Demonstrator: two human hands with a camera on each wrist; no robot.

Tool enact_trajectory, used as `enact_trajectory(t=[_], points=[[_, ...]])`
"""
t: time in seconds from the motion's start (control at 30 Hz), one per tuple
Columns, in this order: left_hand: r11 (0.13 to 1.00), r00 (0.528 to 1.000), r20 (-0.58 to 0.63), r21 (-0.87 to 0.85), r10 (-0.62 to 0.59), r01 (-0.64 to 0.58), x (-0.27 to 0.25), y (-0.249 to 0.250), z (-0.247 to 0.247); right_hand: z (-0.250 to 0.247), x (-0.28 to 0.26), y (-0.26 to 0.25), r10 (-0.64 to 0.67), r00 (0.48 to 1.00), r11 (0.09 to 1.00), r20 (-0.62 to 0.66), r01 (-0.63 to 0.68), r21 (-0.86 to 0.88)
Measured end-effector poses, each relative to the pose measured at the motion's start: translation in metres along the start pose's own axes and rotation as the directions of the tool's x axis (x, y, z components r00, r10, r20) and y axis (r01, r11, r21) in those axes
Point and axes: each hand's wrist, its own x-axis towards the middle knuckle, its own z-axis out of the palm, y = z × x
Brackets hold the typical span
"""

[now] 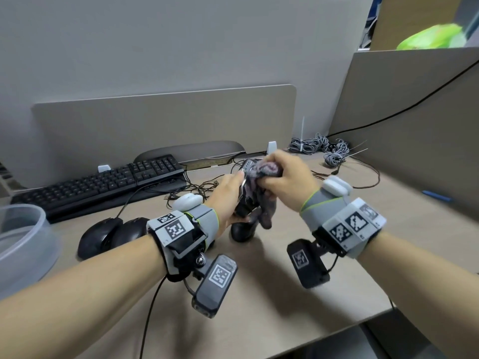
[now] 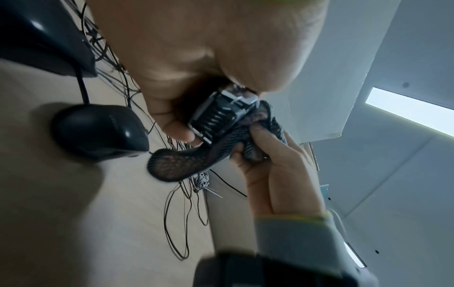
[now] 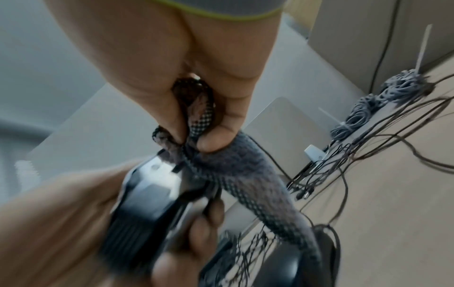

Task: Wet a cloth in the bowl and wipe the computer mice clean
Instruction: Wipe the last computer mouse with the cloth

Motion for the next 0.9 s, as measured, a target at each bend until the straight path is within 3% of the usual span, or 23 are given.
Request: enact_trajectory(t=[0.1, 0.17, 0.23, 0.4, 0.53, 0.57, 0.67, 0.73, 0.87, 0.9], points=[[1.0, 0.999, 0.044, -0.016, 0.001, 0.0, -0.003, -0.001, 0.0, 0.0, 0.004, 0.0, -0.011, 0.997, 0.998, -0.074, 0.006, -0.063], [0.999, 0.999, 0.047, -0.047, 0.001, 0.001, -0.003, -0.001, -0.002, 0.009, -0.014, -0.008, -0.148, 0.989, 0.977, 0.028, 0.15, -0.148], [0.999, 0.999, 0.037, -0.041, -0.014, 0.016, -0.003, -0.003, -0.003, 0.014, -0.024, -0.012, -0.214, 0.967, 0.965, 0.139, 0.231, -0.124], [0.998, 1.0, -0.011, -0.052, -0.022, 0.021, -0.005, -0.002, -0.006, 0.001, 0.001, 0.011, -0.018, 0.998, 0.984, -0.061, 0.007, -0.175], [0.995, 0.999, -0.005, -0.09, -0.043, 0.042, -0.002, 0.001, -0.009, 0.016, -0.031, -0.008, -0.184, 0.967, 0.967, 0.174, 0.21, -0.144], [0.994, 0.998, 0.004, -0.092, -0.056, 0.056, -0.004, 0.001, -0.008, 0.015, -0.029, -0.012, -0.213, 0.96, 0.963, 0.18, 0.238, -0.13], [0.995, 0.996, 0.041, -0.059, -0.075, 0.077, -0.006, 0.0, -0.006, 0.002, -0.001, 0.0, -0.096, 0.995, 0.983, -0.029, 0.09, -0.163], [0.997, 0.997, 0.018, -0.038, -0.072, 0.072, -0.005, 0.001, -0.008, -0.001, -0.001, 0.009, -0.002, 0.998, 0.973, -0.062, -0.013, -0.231], [0.995, 0.997, -0.024, -0.064, -0.08, 0.078, -0.002, -0.002, -0.008, 0.015, -0.031, -0.012, -0.171, 0.967, 0.961, 0.189, 0.207, -0.185], [0.993, 0.996, -0.016, -0.078, -0.085, 0.083, -0.002, -0.003, -0.007, 0.016, -0.029, -0.016, -0.204, 0.96, 0.957, 0.192, 0.237, -0.167]])
